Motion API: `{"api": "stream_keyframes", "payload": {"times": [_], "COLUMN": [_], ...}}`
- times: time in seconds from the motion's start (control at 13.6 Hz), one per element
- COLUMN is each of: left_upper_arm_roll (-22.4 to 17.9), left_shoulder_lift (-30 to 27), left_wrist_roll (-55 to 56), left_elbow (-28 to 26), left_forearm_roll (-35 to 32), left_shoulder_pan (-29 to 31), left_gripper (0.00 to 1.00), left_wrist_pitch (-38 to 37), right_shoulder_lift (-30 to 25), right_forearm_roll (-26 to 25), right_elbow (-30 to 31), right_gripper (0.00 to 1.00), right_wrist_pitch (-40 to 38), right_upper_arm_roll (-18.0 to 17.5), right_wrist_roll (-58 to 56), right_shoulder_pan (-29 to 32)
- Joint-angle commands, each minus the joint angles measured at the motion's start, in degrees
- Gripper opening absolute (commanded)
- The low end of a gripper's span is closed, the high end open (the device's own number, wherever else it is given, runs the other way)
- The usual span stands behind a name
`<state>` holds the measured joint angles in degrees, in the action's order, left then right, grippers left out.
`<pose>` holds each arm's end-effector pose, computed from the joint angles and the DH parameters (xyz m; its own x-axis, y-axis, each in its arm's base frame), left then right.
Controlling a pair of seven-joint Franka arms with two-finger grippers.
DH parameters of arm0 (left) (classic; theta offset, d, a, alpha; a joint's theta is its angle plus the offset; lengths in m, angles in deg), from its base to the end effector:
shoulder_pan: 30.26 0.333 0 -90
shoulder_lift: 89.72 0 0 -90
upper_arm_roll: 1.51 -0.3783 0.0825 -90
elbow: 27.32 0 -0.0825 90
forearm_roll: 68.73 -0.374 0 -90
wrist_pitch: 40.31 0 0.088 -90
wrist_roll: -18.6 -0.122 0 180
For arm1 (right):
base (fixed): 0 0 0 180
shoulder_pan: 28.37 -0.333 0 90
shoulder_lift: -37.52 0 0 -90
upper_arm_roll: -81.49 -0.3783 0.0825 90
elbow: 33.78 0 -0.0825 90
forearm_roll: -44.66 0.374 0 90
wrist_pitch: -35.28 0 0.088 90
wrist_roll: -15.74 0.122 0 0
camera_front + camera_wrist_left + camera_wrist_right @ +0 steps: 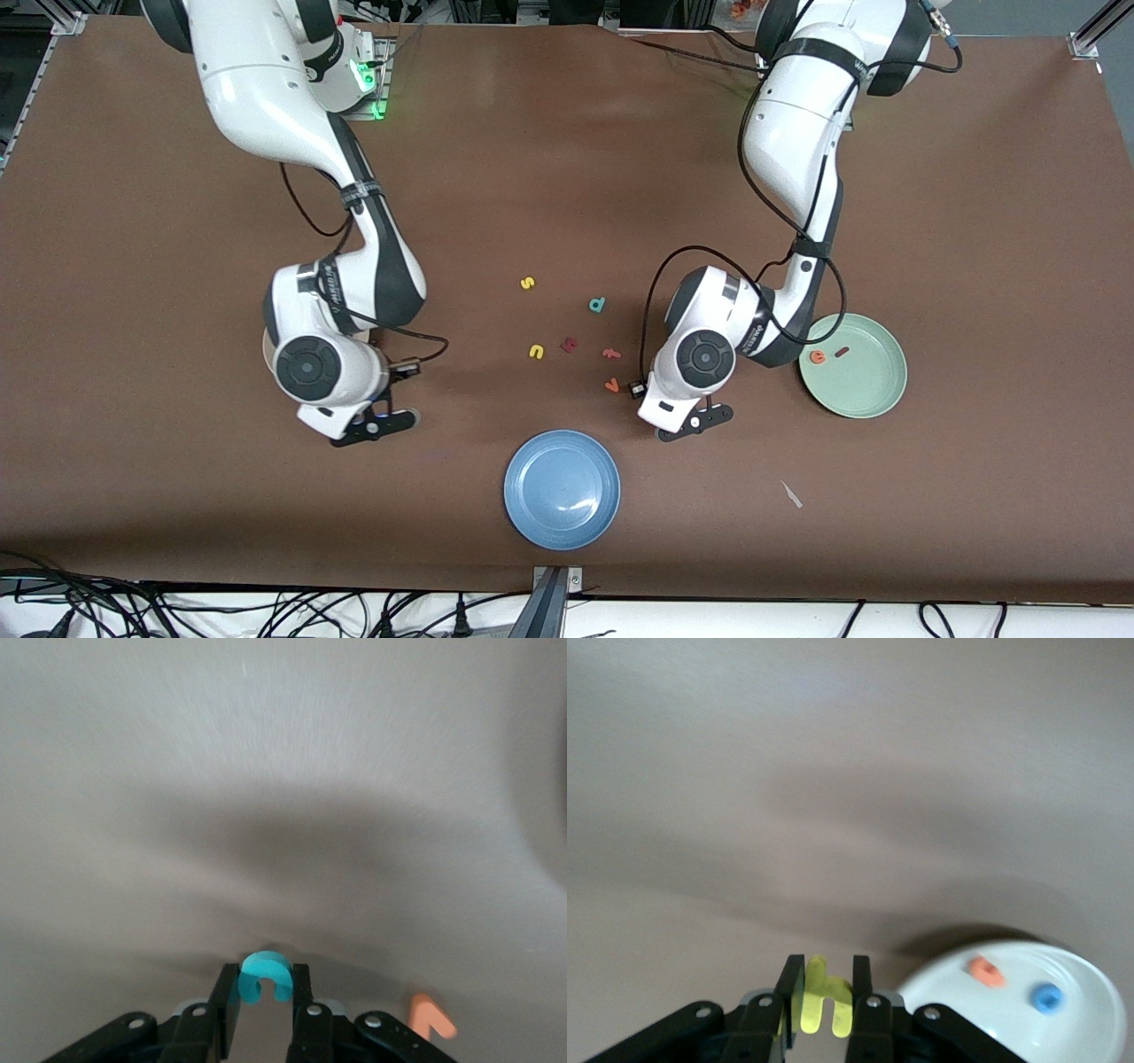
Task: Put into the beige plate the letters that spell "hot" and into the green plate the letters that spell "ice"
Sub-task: 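Lift yellow h with the right gripper while the left gripper grasps cyan c, then place cyan c on the green plate while the right gripper places yellow h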
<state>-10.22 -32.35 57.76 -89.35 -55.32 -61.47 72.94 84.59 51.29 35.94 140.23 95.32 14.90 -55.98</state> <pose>0.7187 -0.3635 0.2297 0.9383 0.3223 -0.1251 0.3246 -0.9459 -0.0027 0.7261 0.2443 0.3081 0.9480 0.2588 -0.1852 0.2752 -0.9589 0.0689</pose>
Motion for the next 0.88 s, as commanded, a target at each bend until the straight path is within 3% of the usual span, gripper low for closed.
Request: {"api": "stream_keyframes", "payload": {"times": [0.0, 0.07, 0.29, 0.51, 0.59, 0.66, 0.73, 0.81], "left_upper_arm_roll": [-0.4, -0.4, -0.4, -0.1, 0.0, 0.0, 0.0, 0.0], "left_shoulder_lift": [-5.6, -6.5, -13.0, -19.9, -21.4, -22.8, -24.6, -26.2], "left_wrist_roll": [-8.5, -12.0, -25.0, -38.1, -41.1, -43.2, -45.6, -48.4], "left_elbow": [-1.2, -1.5, -10.6, -19.6, -21.4, -23.5, -26.0, -28.6], "left_forearm_roll": [1.1, 0.9, 1.0, 1.0, 1.0, 0.8, 0.7, 0.7], "left_shoulder_pan": [2.1, 2.7, 5.2, 10.5, 11.7, 12.6, 13.6, 15.1], "left_gripper": [0.03, 0.03, 0.03, 0.04, 0.04, 0.04, 0.04, 0.04], "left_wrist_pitch": [-5.7, -7.1, -6.8, -6.6, -6.6, -6.6, -6.5, -6.0], "right_shoulder_lift": [-10.2, -12.9, -17.4, -17.8, -17.9, -18.0, -18.4, -19.0], "right_forearm_roll": [-2.6, -2.5, -2.4, -1.4, -1.4, -0.7, 1.9, 4.8], "right_elbow": [17.8, 24.0, 38.5, 43.4, 43.8, 43.7, 43.4, 43.0], "right_gripper": [0.12, 0.12, 0.12, 0.13, 0.24, 0.82, 1.00, 1.00], "right_wrist_pitch": [8.9, 15.4, 31.6, 38.9, 39.5, 39.1, 38.5, 36.6], "right_upper_arm_roll": [0.3, 1.2, 3.0, 4.2, 4.4, 4.4, 4.4, 4.3], "right_wrist_roll": [-2.1, -5.4, -12.2, -19.5, -20.2, -19.3, -19.7, -19.6], "right_shoulder_pan": [-0.7, -0.7, -0.6, -0.3, -0.3, -0.3, -0.3, -0.3]}}
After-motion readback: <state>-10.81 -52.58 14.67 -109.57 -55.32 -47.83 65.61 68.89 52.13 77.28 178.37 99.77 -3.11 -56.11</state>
